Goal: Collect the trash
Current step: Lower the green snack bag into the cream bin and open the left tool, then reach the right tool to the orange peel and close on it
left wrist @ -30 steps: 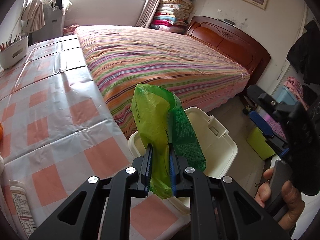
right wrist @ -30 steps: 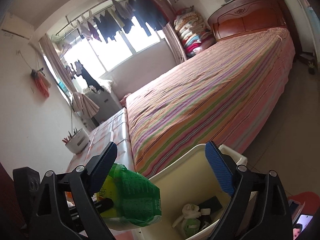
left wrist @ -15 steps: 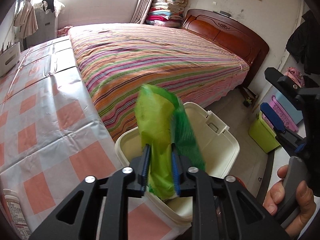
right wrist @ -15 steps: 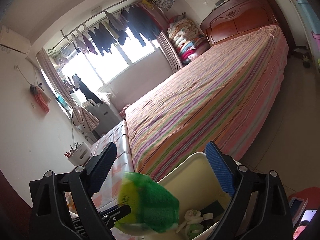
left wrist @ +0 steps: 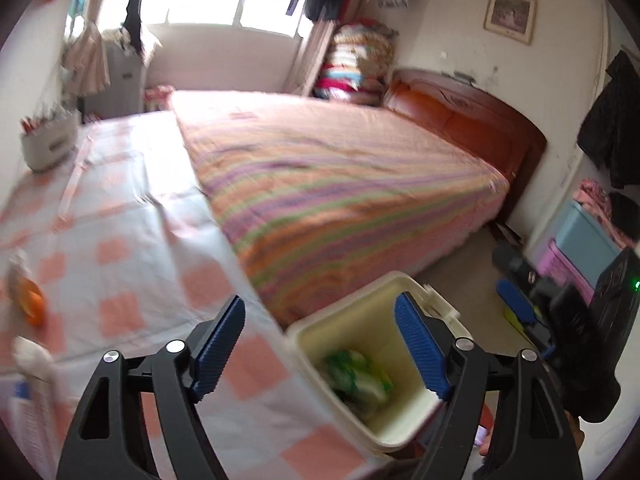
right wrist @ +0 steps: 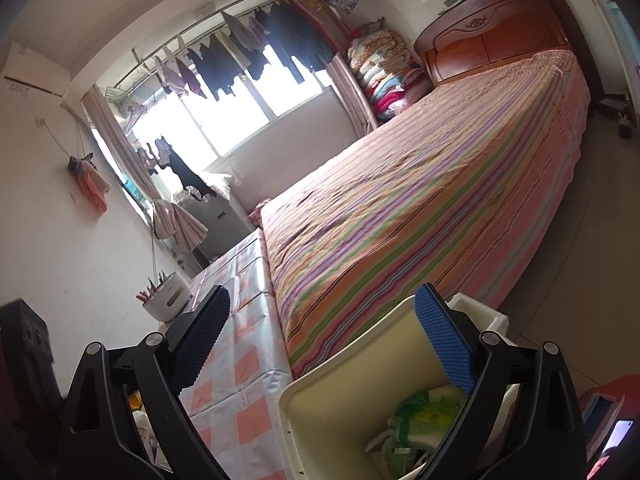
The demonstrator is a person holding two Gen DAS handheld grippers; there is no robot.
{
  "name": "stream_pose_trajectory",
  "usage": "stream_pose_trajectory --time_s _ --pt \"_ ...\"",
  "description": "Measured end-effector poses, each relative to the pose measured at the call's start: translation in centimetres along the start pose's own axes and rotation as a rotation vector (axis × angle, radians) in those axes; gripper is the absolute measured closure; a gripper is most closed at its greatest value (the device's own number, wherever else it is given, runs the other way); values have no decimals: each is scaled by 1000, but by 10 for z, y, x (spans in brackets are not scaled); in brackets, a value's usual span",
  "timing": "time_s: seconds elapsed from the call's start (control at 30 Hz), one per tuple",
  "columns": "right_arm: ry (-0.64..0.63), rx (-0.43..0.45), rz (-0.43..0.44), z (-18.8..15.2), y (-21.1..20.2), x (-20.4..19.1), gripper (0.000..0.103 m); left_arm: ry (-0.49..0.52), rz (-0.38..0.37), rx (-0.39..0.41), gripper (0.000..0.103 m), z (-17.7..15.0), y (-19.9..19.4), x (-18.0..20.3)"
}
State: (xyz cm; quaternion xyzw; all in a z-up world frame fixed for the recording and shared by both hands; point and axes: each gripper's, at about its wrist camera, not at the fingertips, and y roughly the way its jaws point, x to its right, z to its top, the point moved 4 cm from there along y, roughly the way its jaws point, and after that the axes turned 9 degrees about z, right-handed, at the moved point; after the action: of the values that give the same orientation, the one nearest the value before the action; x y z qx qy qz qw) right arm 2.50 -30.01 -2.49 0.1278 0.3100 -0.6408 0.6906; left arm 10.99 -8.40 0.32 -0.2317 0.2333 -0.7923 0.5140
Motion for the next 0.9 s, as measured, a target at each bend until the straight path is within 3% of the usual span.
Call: stream_pose_trajectory --time_s 0.2,0.4,0.6,0.9 --pt "-51 -51 24 -17 22 -27 11 -76 135 65 21 12 -17 -73" --pt "-108 -128 70 -41 46 -57 11 -211 209 86 21 16 -30 -145" --pt "-172 -213 126 -68 70 -96 11 -268 329 137 21 14 -53 -206" --pt "-238 -330 203 -100 95 -134 11 -393 432 150 21 -1 -73 -288"
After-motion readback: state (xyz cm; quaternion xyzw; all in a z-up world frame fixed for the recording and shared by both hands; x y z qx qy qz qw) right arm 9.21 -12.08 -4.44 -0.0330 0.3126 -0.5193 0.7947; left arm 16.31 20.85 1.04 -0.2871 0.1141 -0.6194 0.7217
